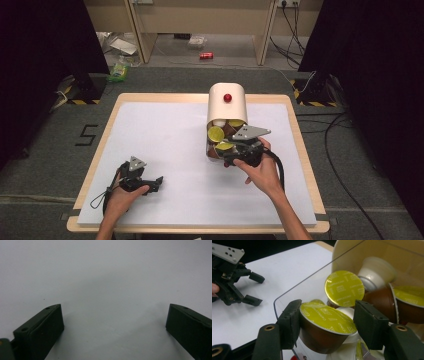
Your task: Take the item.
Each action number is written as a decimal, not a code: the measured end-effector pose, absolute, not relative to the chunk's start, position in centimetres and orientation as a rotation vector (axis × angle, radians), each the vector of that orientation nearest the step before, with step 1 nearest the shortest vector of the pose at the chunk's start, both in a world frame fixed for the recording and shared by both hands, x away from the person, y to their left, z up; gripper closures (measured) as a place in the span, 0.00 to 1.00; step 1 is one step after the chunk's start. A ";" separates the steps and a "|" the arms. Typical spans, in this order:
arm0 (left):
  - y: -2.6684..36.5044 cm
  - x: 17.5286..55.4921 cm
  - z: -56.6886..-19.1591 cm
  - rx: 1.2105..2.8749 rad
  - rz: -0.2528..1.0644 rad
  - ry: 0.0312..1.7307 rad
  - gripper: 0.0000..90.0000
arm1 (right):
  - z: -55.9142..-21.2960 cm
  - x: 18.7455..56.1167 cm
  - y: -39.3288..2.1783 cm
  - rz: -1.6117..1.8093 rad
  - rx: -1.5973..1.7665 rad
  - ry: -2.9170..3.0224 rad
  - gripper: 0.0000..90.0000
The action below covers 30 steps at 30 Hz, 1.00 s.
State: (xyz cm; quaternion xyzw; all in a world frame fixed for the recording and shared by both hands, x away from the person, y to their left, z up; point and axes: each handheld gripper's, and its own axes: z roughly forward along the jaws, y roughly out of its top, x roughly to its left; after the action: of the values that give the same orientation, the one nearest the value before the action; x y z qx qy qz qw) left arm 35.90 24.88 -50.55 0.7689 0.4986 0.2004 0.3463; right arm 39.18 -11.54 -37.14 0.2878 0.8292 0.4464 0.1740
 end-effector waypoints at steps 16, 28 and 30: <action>24.9 35.9 -50.5 1.995 0.521 1.294 0.01 | -35.5 38.2 -13.0 1.308 0.797 2.305 0.46; 24.9 35.9 -50.6 1.995 0.521 1.294 0.01 | -34.2 37.6 -15.4 1.355 0.823 2.249 0.46; 24.9 35.9 -50.5 1.995 0.520 1.294 0.01 | -34.1 37.5 -15.7 1.357 0.830 2.242 0.46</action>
State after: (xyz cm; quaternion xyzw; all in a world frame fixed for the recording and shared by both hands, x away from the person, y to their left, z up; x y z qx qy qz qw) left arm 35.89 24.88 -50.55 0.7689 0.4987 0.2006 0.3462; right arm 37.54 -15.71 -34.15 0.2962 0.8000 0.4841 0.1948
